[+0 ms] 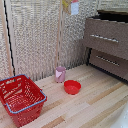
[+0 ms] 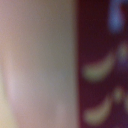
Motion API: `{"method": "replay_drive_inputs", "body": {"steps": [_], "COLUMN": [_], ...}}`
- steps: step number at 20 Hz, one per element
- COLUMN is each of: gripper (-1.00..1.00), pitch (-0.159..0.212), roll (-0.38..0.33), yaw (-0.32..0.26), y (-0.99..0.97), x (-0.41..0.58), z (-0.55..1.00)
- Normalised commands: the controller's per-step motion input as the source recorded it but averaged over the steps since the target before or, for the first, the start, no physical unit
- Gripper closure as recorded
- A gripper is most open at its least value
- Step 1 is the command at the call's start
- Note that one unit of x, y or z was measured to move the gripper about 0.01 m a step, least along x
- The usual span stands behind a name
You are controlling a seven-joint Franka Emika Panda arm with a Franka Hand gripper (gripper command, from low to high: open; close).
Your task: Shift your gripper thoughtfully near the cereal snack bar. Tenderly grip the snack bar with your precision device. Carefully hover the precision device above the first drawer installation and invite the snack bar to descend into the first drawer installation.
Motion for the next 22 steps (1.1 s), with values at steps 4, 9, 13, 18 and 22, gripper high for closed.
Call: {"method": "replay_drive_inputs", "body": {"steps": [4,9,13,18,22], "gripper": [1.0,1.0,1.0,1.0,1.0], "pitch": [0.0,0.0,0.028,0.054,0.114], "roll": [-0.001,0.0,0.0,0.0,0.0], "yaw": [0.0,0.022,0.039,0.052,0.072], "y": [-0.86,-0.96,-0.99,-0.96,-0.92], "x": [-0.021,-0.004,0.0,0.0,0.0], "z": [0.79,0.54,0.37,0.26,0.14]}}
